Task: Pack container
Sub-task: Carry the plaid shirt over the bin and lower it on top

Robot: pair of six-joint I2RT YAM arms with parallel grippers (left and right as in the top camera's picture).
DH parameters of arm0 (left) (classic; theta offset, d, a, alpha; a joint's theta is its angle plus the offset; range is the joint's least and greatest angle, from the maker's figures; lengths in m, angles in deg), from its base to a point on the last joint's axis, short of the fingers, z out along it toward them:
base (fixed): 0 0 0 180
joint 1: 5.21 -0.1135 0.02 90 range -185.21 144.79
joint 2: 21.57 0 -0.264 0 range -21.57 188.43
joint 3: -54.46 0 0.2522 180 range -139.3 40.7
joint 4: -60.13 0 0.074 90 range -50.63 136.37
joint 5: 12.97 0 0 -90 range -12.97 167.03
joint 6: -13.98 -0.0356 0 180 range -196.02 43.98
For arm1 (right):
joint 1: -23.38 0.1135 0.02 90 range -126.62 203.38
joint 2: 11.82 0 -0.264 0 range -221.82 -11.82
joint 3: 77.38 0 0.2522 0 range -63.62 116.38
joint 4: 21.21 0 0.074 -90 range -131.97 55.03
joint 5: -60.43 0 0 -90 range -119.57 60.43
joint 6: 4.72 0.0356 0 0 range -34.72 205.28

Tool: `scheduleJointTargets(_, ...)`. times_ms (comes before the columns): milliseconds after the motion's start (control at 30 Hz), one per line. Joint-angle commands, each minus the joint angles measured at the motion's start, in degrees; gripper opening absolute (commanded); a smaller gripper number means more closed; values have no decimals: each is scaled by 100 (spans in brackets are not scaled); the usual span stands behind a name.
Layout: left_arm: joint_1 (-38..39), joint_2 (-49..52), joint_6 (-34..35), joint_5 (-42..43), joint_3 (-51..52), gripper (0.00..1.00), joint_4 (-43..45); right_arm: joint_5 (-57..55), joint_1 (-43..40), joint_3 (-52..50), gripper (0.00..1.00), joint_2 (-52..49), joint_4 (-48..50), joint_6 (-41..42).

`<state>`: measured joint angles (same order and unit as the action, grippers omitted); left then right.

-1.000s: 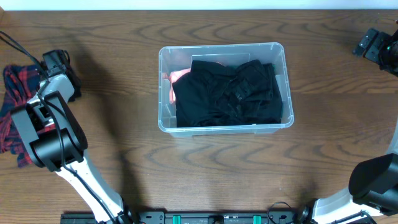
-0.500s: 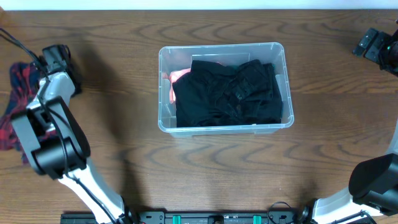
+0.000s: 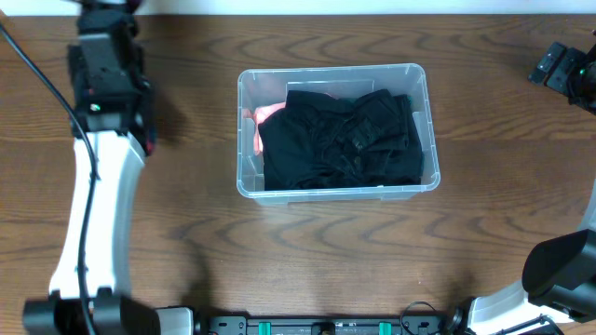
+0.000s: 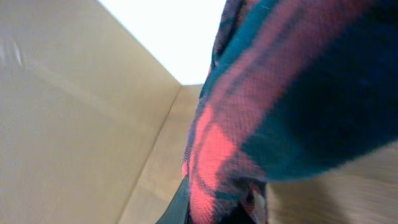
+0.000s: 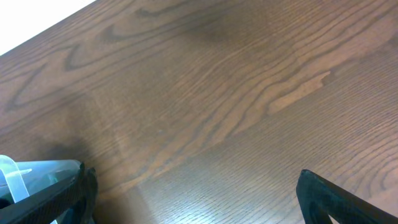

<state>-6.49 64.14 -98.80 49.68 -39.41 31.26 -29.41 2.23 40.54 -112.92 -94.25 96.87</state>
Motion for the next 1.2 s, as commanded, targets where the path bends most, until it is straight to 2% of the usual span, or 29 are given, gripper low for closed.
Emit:
scheduleJointTargets(0, 656, -518, -702, 103, -81, 6, 85, -37, -22, 70, 99, 22, -11, 81)
scheduleJointTargets(267, 2612, -892, -1180, 101, -81, 6, -74, -37, -22, 70, 99, 22, -11, 81)
scheduleJointTargets(433, 3434, -739, -1193, 101, -79, 6, -229, -37, -22, 70, 99, 22, -11, 79)
scheduleJointTargets(800, 4376, -26, -1329, 125, -79, 6, -302, -37, -22, 70, 99, 22, -11, 81)
scheduleJointTargets(1167, 4813, 560, -1362, 133, -79, 6, -402, -37, -22, 70, 99, 22, -11, 81)
